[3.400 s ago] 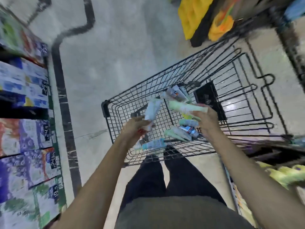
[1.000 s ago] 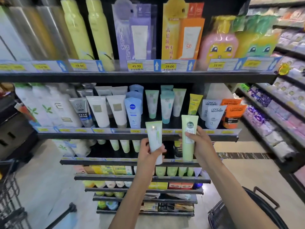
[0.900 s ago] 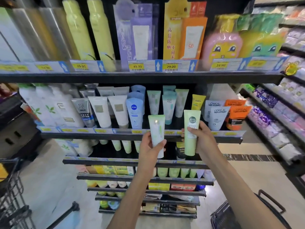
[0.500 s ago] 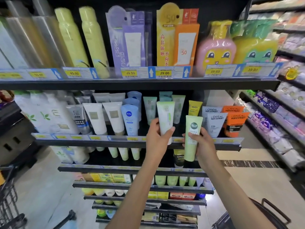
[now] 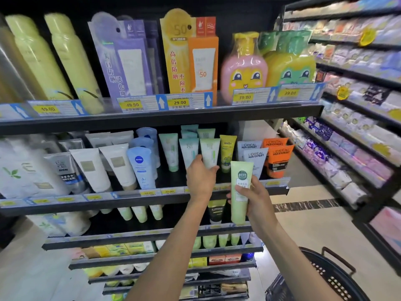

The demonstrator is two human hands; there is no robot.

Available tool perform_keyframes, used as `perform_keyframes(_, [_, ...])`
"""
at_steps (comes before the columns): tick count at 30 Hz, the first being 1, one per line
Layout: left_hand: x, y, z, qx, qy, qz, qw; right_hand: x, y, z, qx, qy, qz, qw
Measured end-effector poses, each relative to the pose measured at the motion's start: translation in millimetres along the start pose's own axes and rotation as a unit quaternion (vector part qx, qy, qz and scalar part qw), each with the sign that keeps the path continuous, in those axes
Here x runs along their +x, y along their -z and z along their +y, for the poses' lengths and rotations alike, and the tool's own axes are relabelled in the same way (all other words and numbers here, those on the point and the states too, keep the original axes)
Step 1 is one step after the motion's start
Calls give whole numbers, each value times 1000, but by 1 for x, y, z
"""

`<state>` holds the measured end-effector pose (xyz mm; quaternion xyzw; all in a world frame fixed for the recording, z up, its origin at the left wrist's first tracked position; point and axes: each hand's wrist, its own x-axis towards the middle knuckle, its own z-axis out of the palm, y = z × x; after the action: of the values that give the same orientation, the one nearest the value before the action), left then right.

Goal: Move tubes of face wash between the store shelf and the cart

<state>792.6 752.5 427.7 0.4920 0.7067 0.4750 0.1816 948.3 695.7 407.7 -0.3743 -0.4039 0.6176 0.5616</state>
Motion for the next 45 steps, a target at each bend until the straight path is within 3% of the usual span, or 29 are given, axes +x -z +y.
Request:
perform_keyframes(32, [-1,0,16,170,30,-58,983,-17,15,10,-34,-57,-16,998])
perform_keyframes(36, [-13,6,9,210,-18,-39,977,-24,25,12,-26,-70,-11,997])
perform_keyframes(45, [-78,36,-36,224,-210,23,951,-33,29,31,-24,-99,-41,994])
